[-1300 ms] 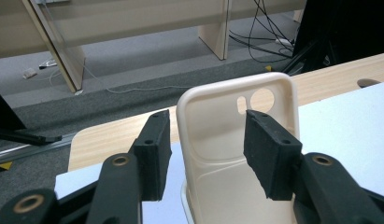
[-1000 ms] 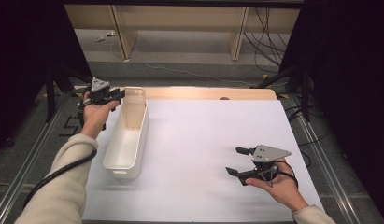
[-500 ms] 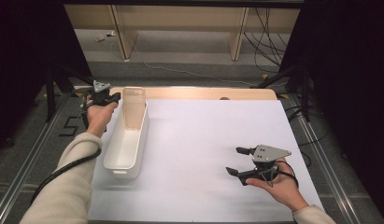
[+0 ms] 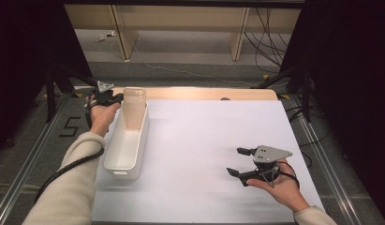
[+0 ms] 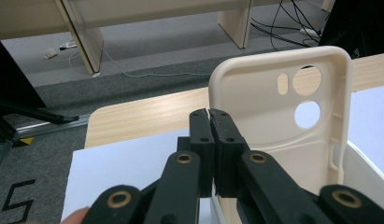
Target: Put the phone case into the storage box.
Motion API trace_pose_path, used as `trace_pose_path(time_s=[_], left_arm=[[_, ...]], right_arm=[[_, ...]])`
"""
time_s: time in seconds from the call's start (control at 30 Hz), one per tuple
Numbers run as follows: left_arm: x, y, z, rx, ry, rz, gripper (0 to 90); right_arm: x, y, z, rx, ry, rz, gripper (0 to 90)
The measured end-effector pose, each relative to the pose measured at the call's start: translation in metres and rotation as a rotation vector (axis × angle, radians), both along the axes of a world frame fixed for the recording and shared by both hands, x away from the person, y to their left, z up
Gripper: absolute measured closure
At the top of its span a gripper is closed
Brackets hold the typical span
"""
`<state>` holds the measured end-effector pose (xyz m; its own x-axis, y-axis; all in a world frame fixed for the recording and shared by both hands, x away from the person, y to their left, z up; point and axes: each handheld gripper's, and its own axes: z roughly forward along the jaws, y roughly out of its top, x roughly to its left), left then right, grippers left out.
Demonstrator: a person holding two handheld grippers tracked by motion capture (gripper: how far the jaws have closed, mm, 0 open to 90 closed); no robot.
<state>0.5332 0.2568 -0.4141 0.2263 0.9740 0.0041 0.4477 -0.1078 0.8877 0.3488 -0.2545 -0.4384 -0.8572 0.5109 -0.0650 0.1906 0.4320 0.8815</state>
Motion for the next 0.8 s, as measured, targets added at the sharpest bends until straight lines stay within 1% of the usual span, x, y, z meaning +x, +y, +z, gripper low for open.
trace_pose_path(time_s=[0.13, 0.27, 0.4, 0.53, 0.67, 0.73, 0.8], left_arm=[[-0.001, 0.001, 0.001, 0.005, -0.006, -0.004, 85.9], [-0.004, 0.001, 0.003, 0.000, -0.013, -0.010, 81.4], [-0.011, 0.001, 0.009, -0.009, -0.034, -0.025, 76.6], [-0.018, 0.000, 0.015, -0.011, -0.051, -0.042, 68.0], [-0.024, -0.001, 0.020, -0.018, -0.056, -0.067, 56.0], [-0.029, -0.002, 0.023, -0.020, -0.072, -0.085, 51.5], [-0.033, -0.004, 0.025, -0.026, -0.086, -0.091, 48.1]], right_arm=[[0.000, 0.000, 0.000, 0.000, 0.000, 0.000, 21.6], [0.000, 0.000, 0.000, 0.000, -0.001, 0.000, 21.6], [0.000, 0.000, 0.000, 0.000, 0.000, 0.000, 21.6], [0.000, 0.000, 0.000, 0.000, 0.000, 0.000, 21.6], [0.000, 0.001, 0.000, -0.001, 0.001, 0.000, 21.6], [0.000, 0.001, 0.000, 0.000, 0.001, 0.000, 21.6], [0.000, 0.001, 0.000, 0.000, 0.001, 0.000, 21.6]])
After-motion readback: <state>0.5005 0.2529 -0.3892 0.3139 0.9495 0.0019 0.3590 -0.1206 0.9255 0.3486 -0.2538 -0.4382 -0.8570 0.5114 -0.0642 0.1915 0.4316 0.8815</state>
